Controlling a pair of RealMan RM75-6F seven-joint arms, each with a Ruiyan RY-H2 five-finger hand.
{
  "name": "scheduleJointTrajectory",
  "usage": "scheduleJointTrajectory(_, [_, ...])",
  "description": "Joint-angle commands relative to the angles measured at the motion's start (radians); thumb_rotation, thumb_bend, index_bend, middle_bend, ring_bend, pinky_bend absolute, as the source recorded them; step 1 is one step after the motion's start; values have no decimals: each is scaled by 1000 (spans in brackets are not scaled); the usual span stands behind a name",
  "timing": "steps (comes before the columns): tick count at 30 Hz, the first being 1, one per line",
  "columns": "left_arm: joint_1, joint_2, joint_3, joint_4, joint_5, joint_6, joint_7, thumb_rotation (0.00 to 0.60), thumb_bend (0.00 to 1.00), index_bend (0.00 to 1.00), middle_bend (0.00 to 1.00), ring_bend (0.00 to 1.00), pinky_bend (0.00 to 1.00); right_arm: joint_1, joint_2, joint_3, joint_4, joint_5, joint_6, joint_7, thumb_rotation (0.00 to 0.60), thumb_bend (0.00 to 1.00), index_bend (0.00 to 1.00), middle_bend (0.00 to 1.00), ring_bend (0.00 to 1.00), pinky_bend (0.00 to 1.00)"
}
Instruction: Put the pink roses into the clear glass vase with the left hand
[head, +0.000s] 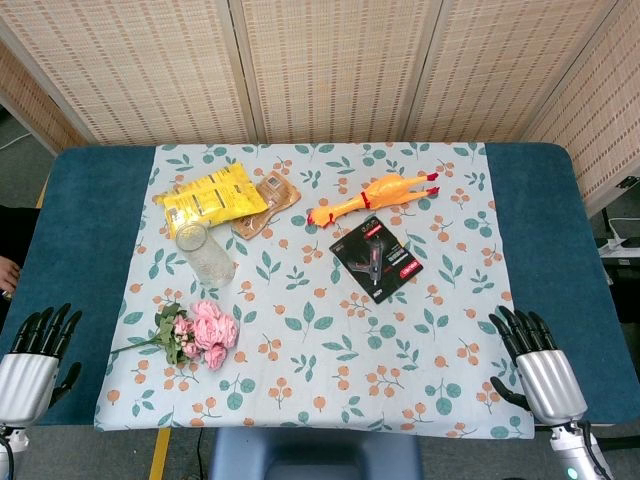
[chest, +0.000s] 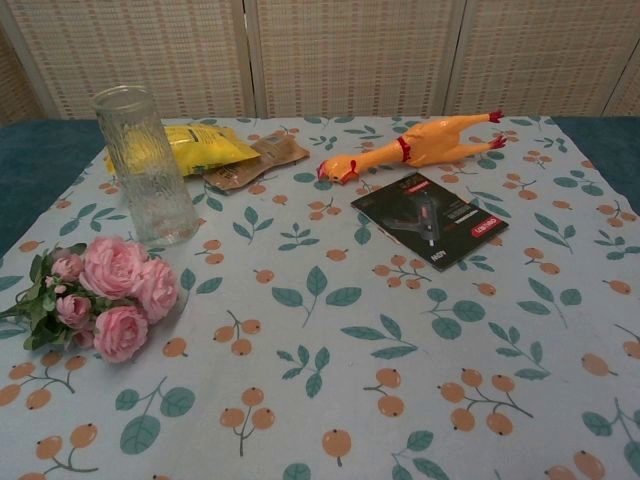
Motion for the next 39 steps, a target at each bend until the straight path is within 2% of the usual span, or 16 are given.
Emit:
scheduleJointTrajectory(1, [0,1,6,-7,6,-2,-12,600,372,0,0,0,127,1,1,-1,0,-2,-2,3,600,160,0,0,0,0])
scheduleJointTrajectory(4, [-16,7,27,-29,22,-42,-85,600,372,0,0,0,135,0,5,-4,-1,-7,-2,10,600,160,0,0,0,0])
scheduleJointTrajectory(9, [-103,22,61,-102,54,-189,-283,600,368,0,0,0,156,-4,10,-8,-3,-21,9,18,600,160,0,0,0,0])
scheduleJointTrajectory(12, [-164,24,53,-143,51,-281,-293,600,366,0,0,0,162,-2,10,-10,-5,-21,2,21,600,160,0,0,0,0])
scheduleJointTrajectory(16, [-232,8,23,-217,-19,-416,-186,600,348,0,0,0,156,-3,10,-13,-7,-28,4,20,600,160,0,0,0,0])
scheduleJointTrajectory(20, [-296,-18,-31,-283,-164,-543,-31,600,340,0,0,0,142,1,24,-28,-14,-41,-10,50,600,160,0,0,0,0])
scheduleJointTrajectory(26, [-353,-69,-83,-310,-331,-611,121,600,340,0,0,0,145,5,35,-32,-15,-43,-19,63,600,160,0,0,0,0])
scheduleJointTrajectory(32, [-396,-103,-99,-347,-511,-627,298,600,340,0,0,0,210,6,38,-31,-14,-44,-21,72,600,160,0,0,0,0])
scheduleJointTrajectory(39, [-459,-123,-98,-359,-635,-692,330,600,336,0,0,0,237,5,40,-32,-16,-46,-17,76,600,160,0,0,0,0])
